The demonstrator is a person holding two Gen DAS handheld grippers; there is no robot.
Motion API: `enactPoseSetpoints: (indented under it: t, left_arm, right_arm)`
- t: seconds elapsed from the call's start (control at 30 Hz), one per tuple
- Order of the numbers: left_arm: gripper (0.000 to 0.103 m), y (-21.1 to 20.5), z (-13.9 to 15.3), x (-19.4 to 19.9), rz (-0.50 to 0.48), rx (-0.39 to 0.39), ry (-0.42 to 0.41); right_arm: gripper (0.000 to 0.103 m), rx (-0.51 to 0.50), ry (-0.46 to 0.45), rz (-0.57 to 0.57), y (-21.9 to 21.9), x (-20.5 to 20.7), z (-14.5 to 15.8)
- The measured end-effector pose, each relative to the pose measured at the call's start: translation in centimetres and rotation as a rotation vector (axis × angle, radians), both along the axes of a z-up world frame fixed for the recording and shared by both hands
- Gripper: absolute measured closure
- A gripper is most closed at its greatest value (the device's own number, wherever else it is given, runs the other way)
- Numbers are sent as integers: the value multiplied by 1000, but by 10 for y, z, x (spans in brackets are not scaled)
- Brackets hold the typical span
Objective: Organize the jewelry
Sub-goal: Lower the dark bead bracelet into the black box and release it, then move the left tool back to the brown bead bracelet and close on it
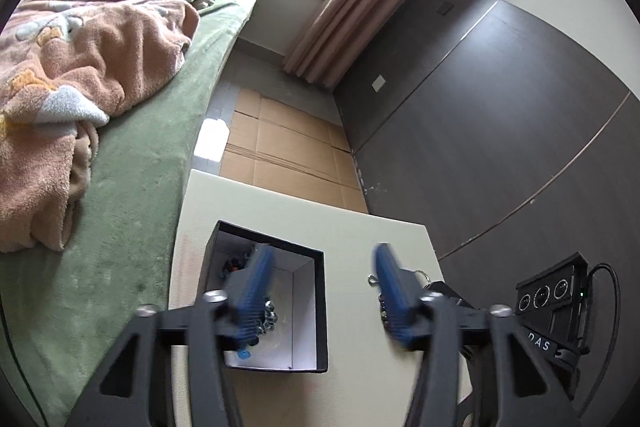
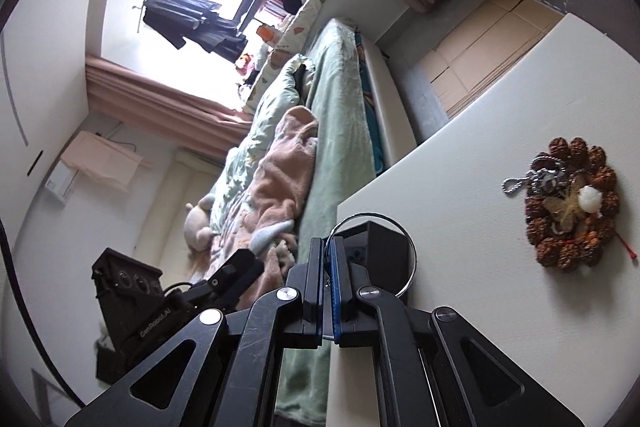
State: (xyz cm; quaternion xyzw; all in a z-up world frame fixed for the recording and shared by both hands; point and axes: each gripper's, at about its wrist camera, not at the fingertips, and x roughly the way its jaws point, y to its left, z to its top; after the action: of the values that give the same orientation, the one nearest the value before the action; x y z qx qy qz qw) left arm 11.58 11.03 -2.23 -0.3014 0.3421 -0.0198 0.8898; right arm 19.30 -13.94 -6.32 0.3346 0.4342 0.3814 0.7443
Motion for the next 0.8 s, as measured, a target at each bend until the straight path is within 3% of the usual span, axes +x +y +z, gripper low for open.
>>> enactPoseSetpoints:
  t: [0.03,0.4,0.5,0.53,0.63,0.7,0.8]
  left_arm:
    - [22,2,1,-2,16,0,-12]
    - [22,29,1,-8,99,-29,-13]
    - [22,32,3,-10,108,-28,-20]
    - [22,32,3,-10,109,-26,-20]
    - [22,30,3,-9,105,-21,-20]
    - [22,27,3,-9,101,-21,-20]
    - [22,22,4,-7,88,-23,-22]
  right_arm:
    - [98,5,-6,13,7,-1,1]
    - [98,27,-22,136,70,-12,-6]
    - [97,-28,2,153,83,-11,-11]
    - [94,-63,16,166,86,-10,-13]
    - [48,-123,28,147,79,-8,-17]
    - [43,-128,12,100,63,-7,-12]
    - [43,-122,10,70,42,-4,-6]
